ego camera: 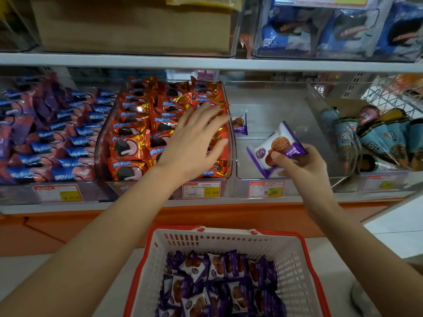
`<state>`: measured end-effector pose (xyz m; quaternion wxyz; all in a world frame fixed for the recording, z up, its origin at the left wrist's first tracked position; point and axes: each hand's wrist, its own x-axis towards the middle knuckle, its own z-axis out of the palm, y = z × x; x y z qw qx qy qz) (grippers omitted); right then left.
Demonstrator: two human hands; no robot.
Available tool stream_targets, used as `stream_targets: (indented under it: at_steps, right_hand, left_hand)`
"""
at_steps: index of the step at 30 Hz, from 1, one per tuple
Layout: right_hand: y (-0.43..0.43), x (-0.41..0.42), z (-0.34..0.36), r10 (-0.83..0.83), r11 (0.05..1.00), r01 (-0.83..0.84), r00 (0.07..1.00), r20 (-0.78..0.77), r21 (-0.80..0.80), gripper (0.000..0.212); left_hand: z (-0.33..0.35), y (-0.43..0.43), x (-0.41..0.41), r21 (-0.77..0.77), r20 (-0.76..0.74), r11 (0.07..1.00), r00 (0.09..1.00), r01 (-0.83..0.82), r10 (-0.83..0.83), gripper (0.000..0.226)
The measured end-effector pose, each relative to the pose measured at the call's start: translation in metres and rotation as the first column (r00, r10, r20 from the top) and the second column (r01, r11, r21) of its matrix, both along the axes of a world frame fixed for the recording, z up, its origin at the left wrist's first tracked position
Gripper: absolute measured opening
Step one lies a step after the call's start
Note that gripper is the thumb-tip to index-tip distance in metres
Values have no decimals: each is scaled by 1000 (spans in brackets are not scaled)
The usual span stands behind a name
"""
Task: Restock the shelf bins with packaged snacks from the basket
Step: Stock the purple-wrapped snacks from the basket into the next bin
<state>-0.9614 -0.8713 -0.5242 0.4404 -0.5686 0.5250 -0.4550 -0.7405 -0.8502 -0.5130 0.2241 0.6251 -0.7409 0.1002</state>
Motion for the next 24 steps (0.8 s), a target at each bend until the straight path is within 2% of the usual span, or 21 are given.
stream_targets:
  at_steps: [3,7,11,15,17,20,22,24]
  right_hand:
    - [-26,7,-1,-30,999,30,999,-21,10,45]
    - [-81,19,-17,40,990,-9,975,-219,141,58]
    - [-132,43,-37,237,950,-162,931,-278,269,36]
    - [-170,66,-54,276,939,-187,909,-311,287,26]
    - [-183,75,-62,291,951,-186,812,-507,247,36]
    - [-190,83,-64,282,958,-210,580,-765,194,48]
    - [-191,86,-58,252,963,-223,547,-798,151,48]
    - [-194,87,-57,249,962,-239,576,-778,131,40]
  left_hand:
    - [-7,-14,-11,77,93,993,991,87,-94,54]
    - [-22,-18,-16,40,71,996,995,74,-77,51]
    - [-25,-20,-16,-9,56,996,995,87,-86,47]
    - [-29,-22,-15,-52,14,994,995,98,-97,46]
    - [-31,-24,-14,-74,-6,993,995,95,-95,46]
    - [-31,-25,-14,-73,-13,993,995,94,-96,46]
    - [-31,-25,-14,-66,-11,993,995,97,-98,46]
    - [-31,-25,-14,-66,-11,994,996,93,-94,46]
